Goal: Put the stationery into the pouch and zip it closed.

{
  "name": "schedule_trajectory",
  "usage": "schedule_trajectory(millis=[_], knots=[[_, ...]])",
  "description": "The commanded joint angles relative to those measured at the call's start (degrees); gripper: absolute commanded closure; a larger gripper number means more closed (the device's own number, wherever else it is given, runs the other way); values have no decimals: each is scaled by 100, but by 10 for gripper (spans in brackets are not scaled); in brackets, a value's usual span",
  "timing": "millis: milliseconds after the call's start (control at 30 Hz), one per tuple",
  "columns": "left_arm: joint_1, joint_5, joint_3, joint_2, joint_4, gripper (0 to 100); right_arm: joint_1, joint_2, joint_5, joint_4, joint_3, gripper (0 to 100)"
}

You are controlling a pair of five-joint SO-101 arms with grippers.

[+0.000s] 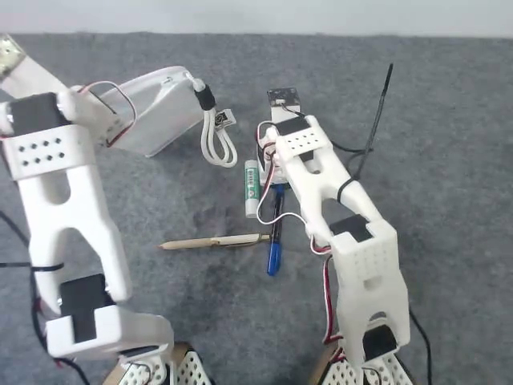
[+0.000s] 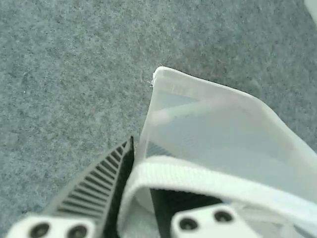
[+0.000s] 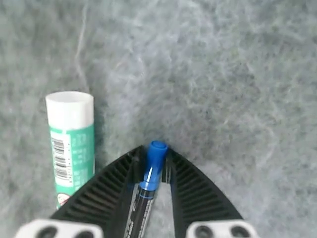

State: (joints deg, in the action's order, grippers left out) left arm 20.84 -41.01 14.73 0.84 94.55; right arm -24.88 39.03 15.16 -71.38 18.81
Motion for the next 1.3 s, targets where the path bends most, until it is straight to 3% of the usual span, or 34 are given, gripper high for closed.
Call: schedule_trajectory(millis=[0,100,267,567,1267], knots=[[70,-53,180,167,-114,991,-110,-22,53,-277,264,941],[70,-44,180,158,-114,991,-119,-22,44,-295,369,994],[70,-44,180,167,-114,991,-101,-75,35,-453,615,993],[70,-44,180,141,-123,991,-163,-1068,35,-1754,1363,992],[-202,-26,171,167,-35,991,-251,-3257,35,-3002,1345,992]])
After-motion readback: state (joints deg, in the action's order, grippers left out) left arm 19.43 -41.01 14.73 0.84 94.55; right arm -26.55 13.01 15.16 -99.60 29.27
